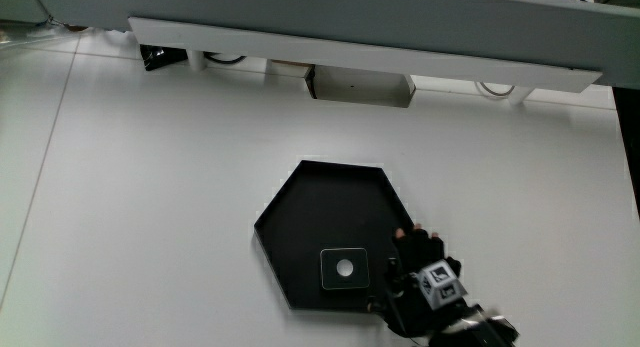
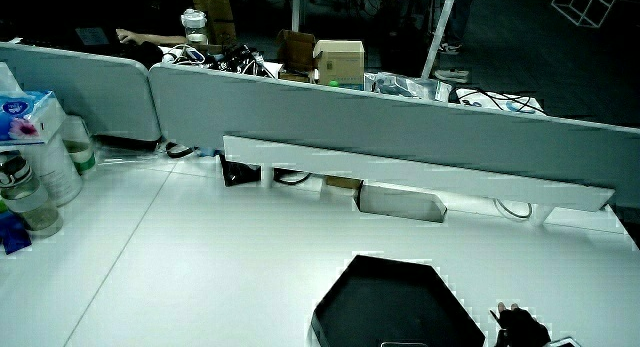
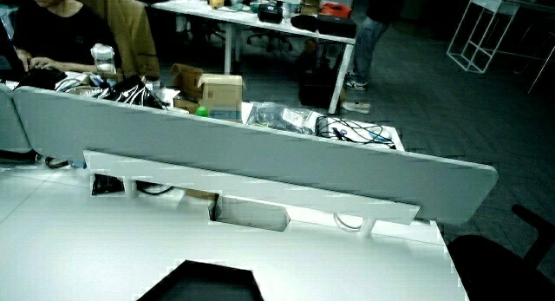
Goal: Pick speaker from plate
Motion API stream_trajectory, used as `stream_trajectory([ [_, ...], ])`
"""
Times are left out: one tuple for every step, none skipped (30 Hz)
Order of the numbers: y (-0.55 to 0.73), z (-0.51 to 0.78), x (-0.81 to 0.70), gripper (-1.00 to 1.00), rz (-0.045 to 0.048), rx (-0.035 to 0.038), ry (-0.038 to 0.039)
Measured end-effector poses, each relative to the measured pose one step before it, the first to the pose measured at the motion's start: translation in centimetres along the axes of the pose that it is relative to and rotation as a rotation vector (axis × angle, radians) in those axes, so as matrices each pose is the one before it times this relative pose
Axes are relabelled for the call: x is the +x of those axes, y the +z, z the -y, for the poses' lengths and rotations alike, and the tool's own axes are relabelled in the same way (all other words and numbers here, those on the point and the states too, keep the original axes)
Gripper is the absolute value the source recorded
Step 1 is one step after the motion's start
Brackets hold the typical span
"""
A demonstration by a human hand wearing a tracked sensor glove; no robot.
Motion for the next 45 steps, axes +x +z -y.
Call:
stream_trajectory([
  [-0.198, -0.79, -0.443, 0.0, 0.0296, -0.05684, 0.01468],
  [0.011, -0.623, -0.413, 0.0, 0.01136, -0.02472, 0.03307],
  [0.031, -0.636, -0.392, 0.0, 0.01136, -0.02472, 0.03307],
  [-0.384, -0.841, -0.283, 0.0, 0.01051, -0.06551, 0.0109],
  [-0.163, -0.559, -0.304, 0.0, 0.00557, -0.02948, 0.03079],
  [-0.12, -0.395, -0.19, 0.0, 0.00561, -0.04363, 0.01039],
  [-0.537, -0.72, -0.157, 0.0, -0.00303, -0.03521, 0.02087],
  [-0.352, -0.446, -0.068, 0.0, -0.00026, -0.03539, 0.01011],
  [-0.349, -0.29, -0.021, 0.0, 0.00432, -0.03197, 0.00649],
  [-0.339, -0.302, -0.02, 0.0, 0.00432, -0.03197, 0.00649],
  [-0.673, -0.704, 0.085, 0.0, 0.00222, -0.06067, -0.01135],
  [-0.239, -0.14, 0.016, 0.0, -0.00256, -0.02739, 0.01274],
  [-0.644, -0.683, -0.008, 0.0, -0.00798, -0.06548, 0.02661],
  [0.027, 0.287, -0.045, 0.0, 0.00486, 0.02075, 0.0002],
  [-0.366, -0.412, -0.108, 0.07, -0.00699, -0.02873, 0.02792],
  [-0.084, 0.073, -0.186, 0.13, 0.00773, 0.01081, 0.01818],
  [-0.109, 0.075, -0.131, 0.2, 0.02155, 0.02575, -0.01912],
  [-0.286, -0.195, -0.015, 0.27, 0.01167, -0.03843, -0.03392],
  [-0.08, -0.065, -0.13, 0.33, -0.00204, 0.01085, 0.0219],
  [-0.094, -0.209, -0.097, 0.4, 0.02653, 0.00311, -0.05308],
  [-0.296, -0.499, -0.286, 0.47, 0.01651, -0.05619, -0.00496],
  [-0.392, -0.809, -0.455, 0.53, 0.02754, -0.00838, -0.01514],
  [-0.136, -0.129, -0.483, 0.6, 0.01974, 0.01638, -0.01223],
  [0.429, 1.016, -0.245, 0.67, 0.01831, 0.08754, -0.02847],
  [0.037, 0.298, -0.223, 0.73, 0.00289, 0.03923, -0.00953],
  [0.243, 0.392, -0.037, 0.8, 0.01962, 0.03975, -0.06232],
  [0.186, 0.179, -0.174, 0.87, 0.02634, 0.03698, -0.00751],
  [0.086, 0.103, 0.02, 0.93, 0.00661, 0.01752, -0.0104],
  [0.14, 0.162, 0.184, 1.0, -0.0024, 0.01929, -0.01324],
  [0.083, -0.008, 0.225, 1.0, -0.02179, 0.00764, 0.00391],
  [0.019, -0.074, 0.071, 1.0, -0.00592, 0.00576, 0.00941],
  [0.273, 0.237, 0.128, 1.0, 0.00838, -0.00191, -0.01141],
  [-0.079, -0.132, -0.041, 1.0, 0.00136, -0.00298, 0.00125],
  [0.251, 0.313, 0.078, 1.0, -0.01175, 0.02338, 0.00847],
  [0.007, 0.046, 0.069, 1.0, -0.00177, 0.00664, -0.01162],
  [-0.019, -0.017, 0.077, 1.0, -0.00092, -0.01014, -0.00788],
  [0.231, 0.258, 0.131, 1.0, -0.00869, 0.02326, 0.00847],
  [0.291, 0.273, 0.157, 1.0, -0.01111, 0.01361, 0.0008],
  [0.105, -0.038, 0.115, 1.0, 0.004, 0.01636, -0.01415],
  [0.586, 0.42, 0.292, 1.0, -0.0197, 0.0308, 0.00317],
  [0.603, 0.457, 0.305, 1.0, -0.00713, 0.0251, -0.01602],
  [0.719, 0.588, 0.351, 1.0, -0.02239, 0.03962, 0.00028],
  [0.382, 0.285, 0.325, 1.0, -0.00881, 0.0321, -0.01391],
  [0.408, 0.315, 0.423, 1.0, -0.01664, 0.02254, -0.00976],
  [0.508, 0.474, 0.525, 1.0, -0.00323, 0.02721, -0.03318],
])
